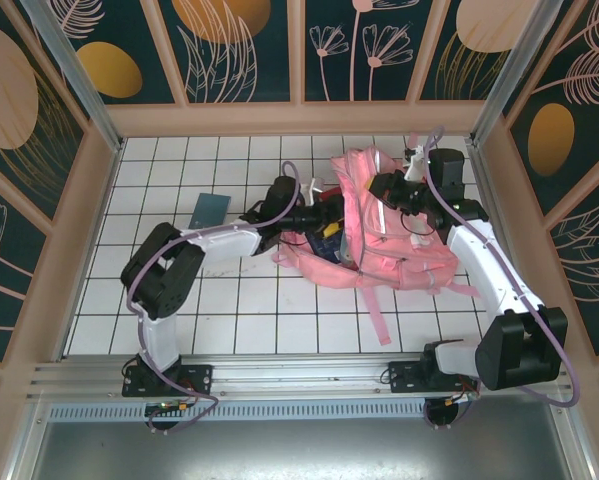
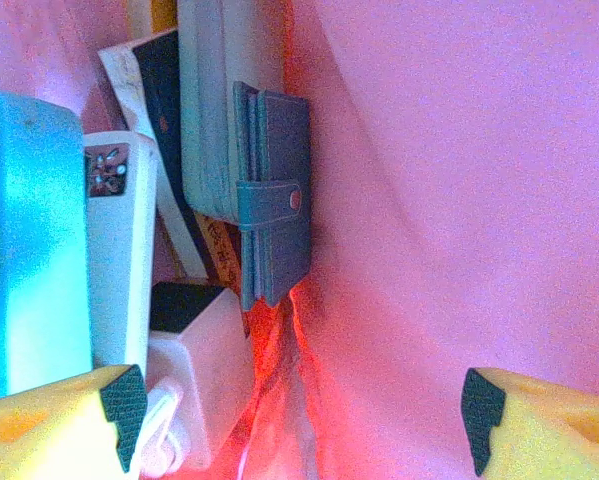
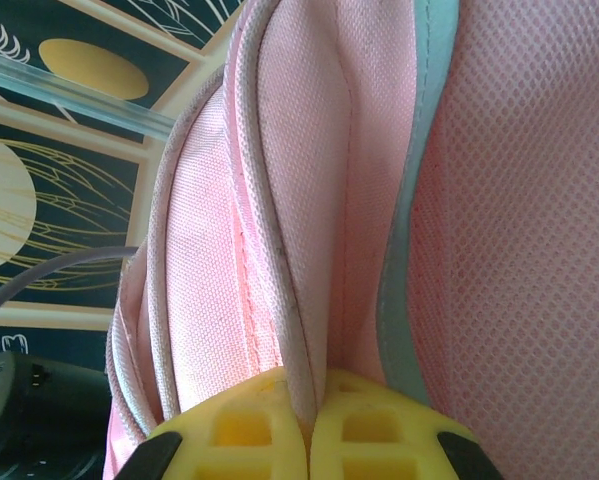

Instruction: Pack books, pencil case, and school supplies into a backpack

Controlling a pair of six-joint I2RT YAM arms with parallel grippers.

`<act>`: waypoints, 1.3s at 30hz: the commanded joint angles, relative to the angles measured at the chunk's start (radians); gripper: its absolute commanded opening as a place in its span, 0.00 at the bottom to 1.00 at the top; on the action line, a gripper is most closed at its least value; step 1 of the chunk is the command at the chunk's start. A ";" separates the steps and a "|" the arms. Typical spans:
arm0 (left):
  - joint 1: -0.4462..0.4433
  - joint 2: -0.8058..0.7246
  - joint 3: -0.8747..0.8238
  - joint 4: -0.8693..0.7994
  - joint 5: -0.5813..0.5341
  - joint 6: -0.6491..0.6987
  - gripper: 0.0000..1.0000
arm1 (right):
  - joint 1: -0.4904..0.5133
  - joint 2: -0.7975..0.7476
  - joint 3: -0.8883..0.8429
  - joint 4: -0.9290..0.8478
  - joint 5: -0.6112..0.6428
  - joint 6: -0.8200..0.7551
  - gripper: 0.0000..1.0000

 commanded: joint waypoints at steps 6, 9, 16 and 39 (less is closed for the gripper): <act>0.083 -0.229 -0.029 -0.269 -0.046 0.172 0.84 | 0.006 0.015 0.012 0.029 0.045 -0.085 0.00; 0.120 -0.298 -0.037 -0.400 -0.119 0.234 0.84 | 0.030 0.041 0.000 0.022 0.085 -0.111 0.00; 0.282 -0.440 -0.112 -0.536 -0.269 0.256 0.84 | 0.166 0.185 0.036 -0.045 0.271 -0.173 0.00; 0.639 -0.240 -0.016 -0.639 -0.499 0.349 0.88 | 0.370 0.283 0.212 -0.048 0.480 -0.203 0.53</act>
